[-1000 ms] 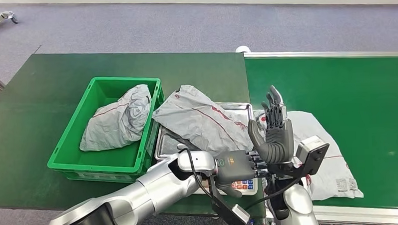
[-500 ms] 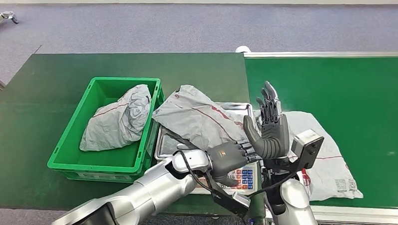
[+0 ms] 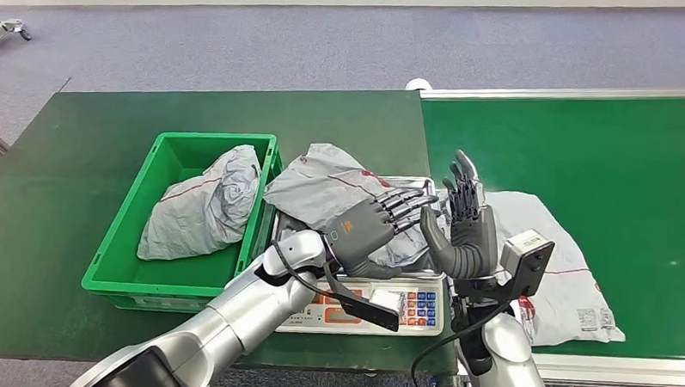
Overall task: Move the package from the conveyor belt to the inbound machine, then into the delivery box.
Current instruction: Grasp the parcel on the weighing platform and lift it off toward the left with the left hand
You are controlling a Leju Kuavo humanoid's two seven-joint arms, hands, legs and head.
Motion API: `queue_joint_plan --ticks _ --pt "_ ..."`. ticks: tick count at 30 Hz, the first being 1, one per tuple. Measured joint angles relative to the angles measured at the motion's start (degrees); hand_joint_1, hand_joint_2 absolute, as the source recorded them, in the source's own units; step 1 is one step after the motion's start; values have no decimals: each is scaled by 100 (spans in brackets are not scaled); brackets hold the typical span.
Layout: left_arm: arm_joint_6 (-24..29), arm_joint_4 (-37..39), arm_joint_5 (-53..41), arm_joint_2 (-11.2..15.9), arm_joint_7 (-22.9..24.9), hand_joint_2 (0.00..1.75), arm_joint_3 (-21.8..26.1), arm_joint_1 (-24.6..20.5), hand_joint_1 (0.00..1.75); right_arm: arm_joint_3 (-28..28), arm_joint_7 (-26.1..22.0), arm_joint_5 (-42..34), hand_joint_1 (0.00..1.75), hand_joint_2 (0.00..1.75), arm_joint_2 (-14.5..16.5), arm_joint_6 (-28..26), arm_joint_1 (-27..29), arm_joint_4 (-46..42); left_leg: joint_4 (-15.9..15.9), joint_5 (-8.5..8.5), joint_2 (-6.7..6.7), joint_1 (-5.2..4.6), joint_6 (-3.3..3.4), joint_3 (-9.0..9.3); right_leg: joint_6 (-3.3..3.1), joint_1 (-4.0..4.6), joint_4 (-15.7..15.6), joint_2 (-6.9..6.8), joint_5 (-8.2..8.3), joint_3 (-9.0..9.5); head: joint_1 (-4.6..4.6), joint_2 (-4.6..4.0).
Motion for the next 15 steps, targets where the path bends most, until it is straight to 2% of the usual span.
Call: queue_joint_plan --ticks 8,11,15 --pt "-530 -1232 -342 278 108 175 710 506 0 -60 11 1 0 175 -33 116 212 -43 0 0 1 0 0 -1 -1 2 0 1 -1 -2 0 0" --pt "-488 -1252 -534 303 172 175 898 586 0 -57 5 1 0 175 -34 213 205 -27 0 0 0 0 0 -2 0 2 0 0 0 -1 1 0" --pt "-215 -871 -776 254 183 175 1069 596 0 -44 6 3 0 175 -34 244 174 16 0 1 0 0 1 -1 0 1 0 0 0 -1 1 0"
